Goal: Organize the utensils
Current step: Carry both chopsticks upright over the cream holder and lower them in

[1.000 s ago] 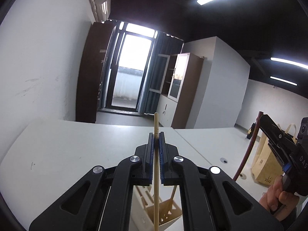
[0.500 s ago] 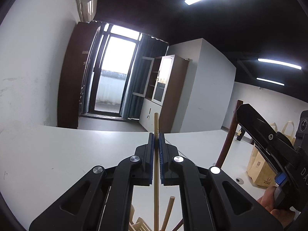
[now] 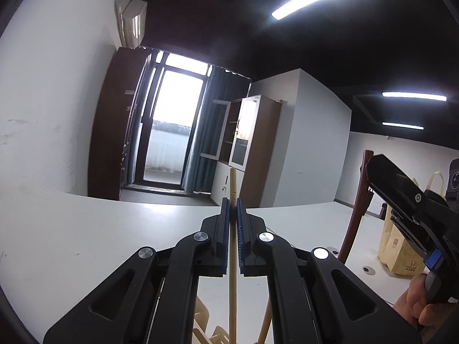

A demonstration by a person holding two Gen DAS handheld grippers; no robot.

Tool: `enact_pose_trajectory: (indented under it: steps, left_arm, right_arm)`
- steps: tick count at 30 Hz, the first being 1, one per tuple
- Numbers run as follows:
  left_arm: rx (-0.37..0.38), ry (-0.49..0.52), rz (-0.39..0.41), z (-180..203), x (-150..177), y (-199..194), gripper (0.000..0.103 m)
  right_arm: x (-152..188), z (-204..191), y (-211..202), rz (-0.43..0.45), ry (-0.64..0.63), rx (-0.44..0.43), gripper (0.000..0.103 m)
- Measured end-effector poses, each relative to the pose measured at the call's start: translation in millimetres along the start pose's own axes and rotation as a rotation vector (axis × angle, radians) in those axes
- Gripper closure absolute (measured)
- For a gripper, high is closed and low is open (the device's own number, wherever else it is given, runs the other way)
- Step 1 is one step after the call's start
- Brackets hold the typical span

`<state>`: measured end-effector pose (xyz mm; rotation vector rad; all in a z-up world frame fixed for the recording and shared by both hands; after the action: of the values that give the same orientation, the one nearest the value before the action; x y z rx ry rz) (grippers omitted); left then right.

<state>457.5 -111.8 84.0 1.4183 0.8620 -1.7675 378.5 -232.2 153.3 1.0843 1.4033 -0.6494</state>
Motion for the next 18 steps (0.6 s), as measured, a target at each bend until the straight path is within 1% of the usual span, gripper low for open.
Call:
enact_pose_trajectory:
  steps: [2, 5, 10, 15, 18]
  left_arm:
    - [-0.010, 0.023, 0.009, 3.9, -2.7, -4.1, 0.099]
    - [-0.016, 0.049, 0.001, 9.1, -3.6, -7.3, 0.099]
    - [-0.018, 0.036, -0.010, 9.7, -1.1, -15.1, 0.099]
    - [-0.037, 0.057, -0.010, 8.9, 1.6, -14.8, 0.099]
    - [-0.054, 0.078, 0.000, 8.0, -2.6, -13.1, 0.099]
  right_arm:
    - [4.8, -2.7, -2.6, -0.007, -0.011, 0.009, 0.095]
    - [13.2, -4.3, -5.5, -0.032, -0.015, 0.016, 0.095]
    - [24.3, -5.1, -10.4, -0.068, -0.008, 0.025, 0.095]
    - [24.8, -7.2, -18.4, -0.072, 0.002, 0.034, 0.095]
    - [25.7, -7.8, -21.2, -0.077, 0.008, 0.037, 0.095]
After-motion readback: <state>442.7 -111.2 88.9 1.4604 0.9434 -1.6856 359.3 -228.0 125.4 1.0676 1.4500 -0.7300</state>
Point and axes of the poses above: each gripper's, at about its wrist camera, not at the fingertips, and y roughly the way its jaws point, z to its right, x to its underside, the point moved 7 cm from there along y, roughly the way its jaws point, and after that the axes turned 2 degrees about y, right-handed, at the moved point
